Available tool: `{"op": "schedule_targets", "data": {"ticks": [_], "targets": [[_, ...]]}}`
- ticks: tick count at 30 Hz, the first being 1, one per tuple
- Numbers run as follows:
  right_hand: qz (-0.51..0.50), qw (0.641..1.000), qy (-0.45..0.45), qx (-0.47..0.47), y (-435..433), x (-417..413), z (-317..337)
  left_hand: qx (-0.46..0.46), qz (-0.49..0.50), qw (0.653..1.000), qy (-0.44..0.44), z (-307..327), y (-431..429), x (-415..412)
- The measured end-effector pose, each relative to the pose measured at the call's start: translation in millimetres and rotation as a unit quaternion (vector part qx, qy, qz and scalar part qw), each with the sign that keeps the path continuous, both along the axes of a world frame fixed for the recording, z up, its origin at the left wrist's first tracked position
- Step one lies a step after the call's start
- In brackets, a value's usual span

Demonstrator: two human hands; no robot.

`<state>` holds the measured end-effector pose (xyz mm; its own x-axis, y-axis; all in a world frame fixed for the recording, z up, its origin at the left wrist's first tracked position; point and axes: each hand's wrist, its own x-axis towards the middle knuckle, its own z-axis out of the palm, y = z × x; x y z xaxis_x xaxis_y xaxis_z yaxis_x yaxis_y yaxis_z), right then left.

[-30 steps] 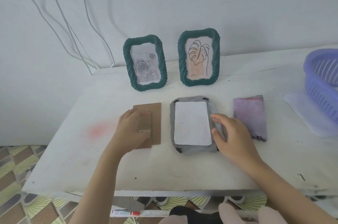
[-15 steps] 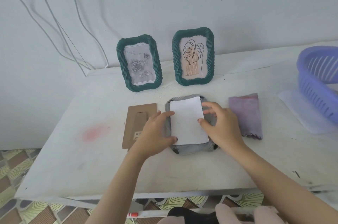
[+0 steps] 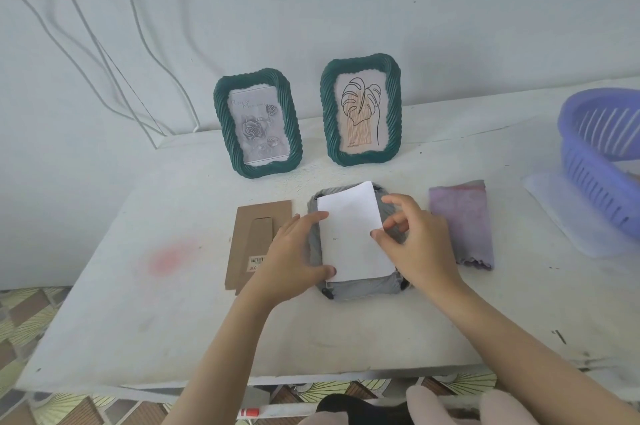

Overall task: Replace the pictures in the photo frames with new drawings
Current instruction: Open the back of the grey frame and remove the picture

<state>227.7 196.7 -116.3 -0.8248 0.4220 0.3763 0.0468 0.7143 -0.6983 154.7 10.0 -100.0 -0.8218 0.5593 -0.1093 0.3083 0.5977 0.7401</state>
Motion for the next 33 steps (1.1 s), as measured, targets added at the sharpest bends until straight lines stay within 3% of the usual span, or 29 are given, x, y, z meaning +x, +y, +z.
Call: {"op": "schedule_targets", "data": {"ticks": [8,14,20,25,29,31,33], "targets": [[-0.037,0.999,0.020,0.022,-1,5,4,-0.021,-0.002,1.000,0.003,-5,3,-2],[-0.031,0.986,0.032,-0.160,9,11,14,0.088,-0.010,0.995,0.050,5,11,3],[-0.009,0.951,0.097,-0.294,24,24,31,0.229,0.028,0.970,-0.077,23,42,5],[-0.007,0.940,0.100,-0.325,48,40,44,0.306,0.036,0.939,-0.155,34,79,13],[-0.020,0.970,0.075,-0.229,84,62,50,0.310,0.032,0.937,-0.156,39,114,21],[-0.048,0.993,0.082,-0.074,111,78,55,0.309,0.020,0.937,-0.160,42,130,25],[-0.110,0.986,0.045,0.119,143,94,58,0.309,-0.006,0.934,-0.180,46,145,30]]}}
